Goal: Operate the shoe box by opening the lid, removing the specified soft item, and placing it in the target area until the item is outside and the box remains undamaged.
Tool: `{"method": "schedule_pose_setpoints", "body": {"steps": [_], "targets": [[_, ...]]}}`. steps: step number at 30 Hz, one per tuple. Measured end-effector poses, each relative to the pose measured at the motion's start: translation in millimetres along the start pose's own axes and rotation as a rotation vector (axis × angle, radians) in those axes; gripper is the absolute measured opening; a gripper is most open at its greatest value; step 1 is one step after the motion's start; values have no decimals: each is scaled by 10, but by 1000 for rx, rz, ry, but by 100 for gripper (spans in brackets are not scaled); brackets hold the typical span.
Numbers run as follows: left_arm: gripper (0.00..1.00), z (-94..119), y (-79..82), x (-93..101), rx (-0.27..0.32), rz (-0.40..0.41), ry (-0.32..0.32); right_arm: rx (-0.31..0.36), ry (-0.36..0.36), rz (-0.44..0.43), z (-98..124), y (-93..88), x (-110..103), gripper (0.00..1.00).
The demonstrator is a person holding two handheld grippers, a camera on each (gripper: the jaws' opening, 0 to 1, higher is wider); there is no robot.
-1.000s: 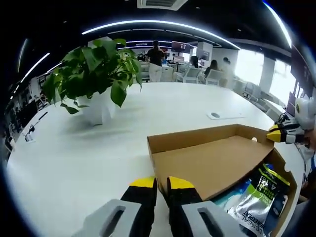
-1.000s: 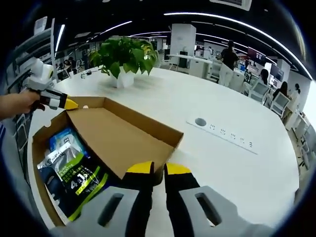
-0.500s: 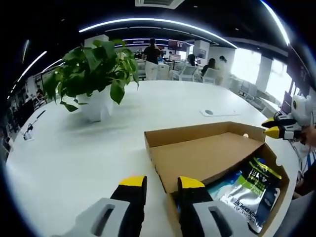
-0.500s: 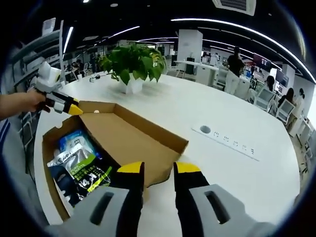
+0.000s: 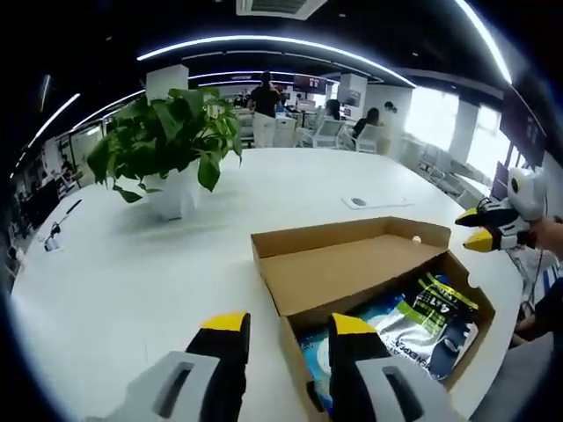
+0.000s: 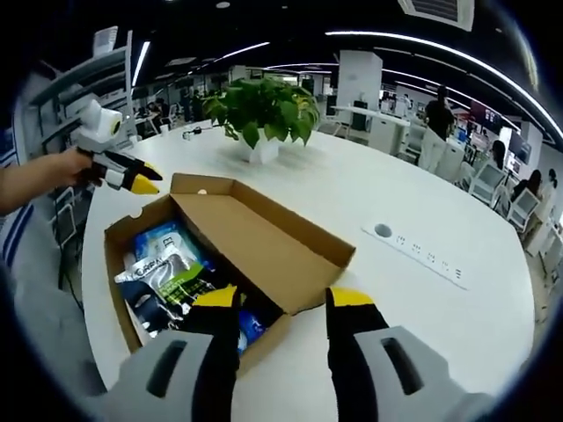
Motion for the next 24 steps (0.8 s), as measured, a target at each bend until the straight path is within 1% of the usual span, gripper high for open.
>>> {"method": "schedule_pose_setpoints", "body": {"steps": [4,6,8,11,14,16,18,22,24], "targets": [[39,99,-39,137,-29,32,-40,-31,54,-24,31,-23,-121,40],[39,157,-49,224,-40,27,-72,-41,78,-35,39,-23,-193,42],[39,207,-45,290,-42,29,-87,-53,94,-24,36,-33,-251,42],[40,261,-61,406,-51,71,-122,-82,125,-3,18,-76,-349,42],[40,285,-118,487,-70,85,-143,-120,153,0,3,-137,-435,42],[40,301,-192,561,-89,93,-163,-156,169,10,-7,-202,-485,40],[40,307,-250,614,-100,103,-178,-166,177,18,-26,-237,-504,40],[38,303,-352,691,-130,122,-203,-191,189,7,-69,-301,-517,41],[37,296,-407,743,-148,145,-221,-198,194,0,-90,-322,-525,41]]}}
Point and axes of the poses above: the point that each gripper's makers call its tool centre point, and the gripper's own axes: z roughly backward along the fingers, x roughly to its right, y roughly out of its top, the point moved 3 cm from there along z, roughly backward along the fingers, and after that the axes turned 9 degrees about x, right-handed, at the moved point
